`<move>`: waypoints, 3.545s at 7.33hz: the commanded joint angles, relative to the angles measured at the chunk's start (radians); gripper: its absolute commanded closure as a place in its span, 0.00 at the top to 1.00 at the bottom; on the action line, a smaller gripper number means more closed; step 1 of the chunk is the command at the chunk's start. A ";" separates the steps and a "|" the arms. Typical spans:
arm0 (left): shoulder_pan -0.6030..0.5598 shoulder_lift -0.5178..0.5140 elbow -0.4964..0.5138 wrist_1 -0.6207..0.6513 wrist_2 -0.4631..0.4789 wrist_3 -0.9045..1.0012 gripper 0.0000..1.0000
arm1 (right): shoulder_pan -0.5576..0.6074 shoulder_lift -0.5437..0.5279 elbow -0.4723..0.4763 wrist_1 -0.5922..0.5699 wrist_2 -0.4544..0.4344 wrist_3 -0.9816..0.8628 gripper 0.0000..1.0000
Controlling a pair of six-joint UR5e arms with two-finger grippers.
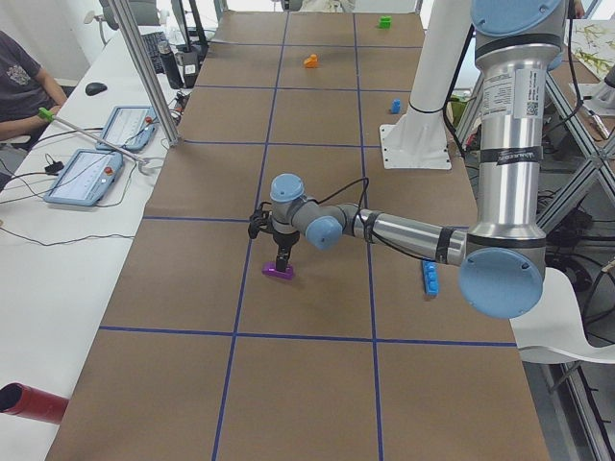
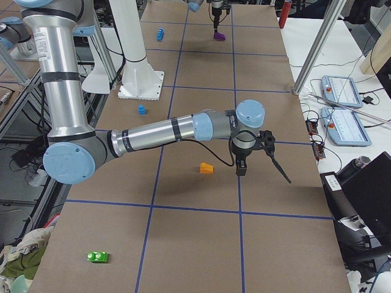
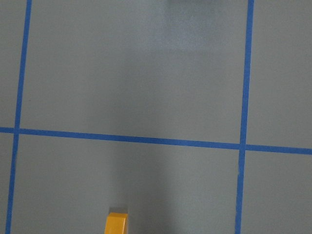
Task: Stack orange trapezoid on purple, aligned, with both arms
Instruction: 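Close the left gripper on the purple trapezoid block, then carry the purple block with the left gripper to the table center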
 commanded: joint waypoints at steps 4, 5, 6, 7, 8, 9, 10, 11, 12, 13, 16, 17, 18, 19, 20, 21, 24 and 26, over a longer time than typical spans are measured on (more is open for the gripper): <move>0.008 -0.053 0.163 -0.124 0.003 0.005 0.85 | -0.002 -0.001 -0.004 0.000 0.000 0.003 1.00; 0.010 -0.053 0.164 -0.124 0.003 0.005 0.51 | -0.002 -0.001 -0.004 0.000 0.000 0.003 1.00; 0.010 -0.053 0.164 -0.124 0.003 0.005 0.15 | -0.003 -0.001 -0.004 0.000 0.000 0.005 1.00; 0.014 -0.054 0.158 -0.124 0.002 0.004 0.00 | -0.003 0.001 -0.004 0.000 0.000 0.005 1.00; 0.016 -0.054 0.143 -0.123 -0.014 -0.002 0.00 | -0.003 0.001 -0.005 0.000 0.000 0.005 1.00; 0.014 -0.056 0.111 -0.104 -0.034 -0.005 0.00 | -0.003 0.001 -0.004 0.000 0.004 0.005 1.00; 0.014 -0.083 0.108 -0.095 -0.061 -0.007 0.00 | -0.003 0.001 -0.008 0.000 0.012 0.005 1.00; 0.013 -0.149 0.103 -0.045 -0.080 -0.007 0.00 | -0.003 0.001 -0.010 0.000 0.012 0.005 1.00; 0.011 -0.231 0.100 0.009 -0.075 -0.002 0.00 | -0.003 0.001 -0.010 0.000 0.014 0.005 1.00; 0.023 -0.335 0.103 0.059 -0.069 0.002 0.00 | -0.003 0.001 -0.010 0.000 0.014 0.005 1.00; 0.217 -0.627 0.133 0.227 0.149 0.008 0.00 | -0.003 0.003 -0.008 0.000 0.033 0.006 1.00; 0.241 -0.704 0.176 0.227 0.155 0.071 0.00 | -0.003 0.010 -0.010 -0.002 0.035 0.006 1.00; 0.275 -0.749 0.196 0.223 0.155 0.120 0.00 | -0.003 0.009 -0.010 -0.002 0.034 0.006 1.00; 0.302 -0.855 0.282 0.226 0.155 0.134 0.00 | -0.003 0.009 -0.011 -0.002 0.034 0.008 1.00; 0.340 -0.946 0.396 0.223 0.164 0.136 0.00 | -0.002 0.009 -0.010 -0.002 0.037 0.011 1.00; 0.361 -0.991 0.466 0.210 0.208 0.136 0.00 | -0.003 0.009 -0.010 -0.002 0.037 0.012 1.00; 0.417 -0.995 0.502 0.209 0.264 0.140 0.00 | -0.003 0.009 -0.014 -0.002 0.038 0.029 1.00; 0.444 -1.005 0.519 0.207 0.301 0.140 0.19 | -0.003 0.009 -0.019 -0.002 0.038 0.028 1.00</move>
